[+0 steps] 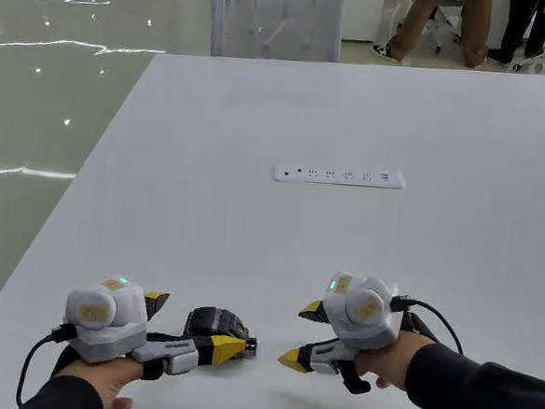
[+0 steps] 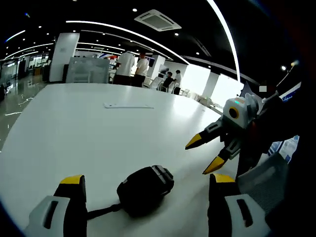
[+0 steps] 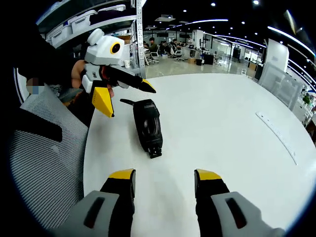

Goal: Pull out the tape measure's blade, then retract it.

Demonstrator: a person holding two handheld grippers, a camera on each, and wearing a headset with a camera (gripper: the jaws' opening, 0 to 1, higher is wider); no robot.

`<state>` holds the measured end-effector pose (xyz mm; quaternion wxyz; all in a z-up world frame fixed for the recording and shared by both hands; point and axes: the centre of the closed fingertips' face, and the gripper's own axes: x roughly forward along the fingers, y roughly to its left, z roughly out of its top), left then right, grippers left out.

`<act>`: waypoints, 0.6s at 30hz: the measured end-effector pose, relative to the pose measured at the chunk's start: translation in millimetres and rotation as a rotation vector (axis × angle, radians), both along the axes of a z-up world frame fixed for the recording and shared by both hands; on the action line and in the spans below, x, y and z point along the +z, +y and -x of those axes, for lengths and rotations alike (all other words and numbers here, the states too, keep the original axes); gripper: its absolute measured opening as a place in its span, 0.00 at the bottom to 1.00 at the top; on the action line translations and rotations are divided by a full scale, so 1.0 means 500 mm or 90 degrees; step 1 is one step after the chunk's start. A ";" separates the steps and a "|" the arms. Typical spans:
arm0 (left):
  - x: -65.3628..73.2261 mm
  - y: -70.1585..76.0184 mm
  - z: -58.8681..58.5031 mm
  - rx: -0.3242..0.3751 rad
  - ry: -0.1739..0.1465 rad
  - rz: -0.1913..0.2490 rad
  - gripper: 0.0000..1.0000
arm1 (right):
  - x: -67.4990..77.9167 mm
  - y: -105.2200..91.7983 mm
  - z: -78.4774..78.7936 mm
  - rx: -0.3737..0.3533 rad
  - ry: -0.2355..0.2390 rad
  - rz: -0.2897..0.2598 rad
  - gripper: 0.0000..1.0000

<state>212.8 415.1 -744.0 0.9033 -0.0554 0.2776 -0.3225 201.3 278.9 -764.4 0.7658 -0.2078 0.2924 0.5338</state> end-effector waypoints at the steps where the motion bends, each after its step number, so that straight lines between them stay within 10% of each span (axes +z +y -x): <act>1: 0.000 0.005 0.008 -0.014 -0.004 -0.011 1.00 | 0.008 -0.018 0.003 -0.016 -0.004 -0.006 0.46; 18: 0.034 0.133 0.059 0.003 -0.040 -0.048 1.00 | 0.046 -0.303 0.104 -0.156 -0.046 -0.012 0.62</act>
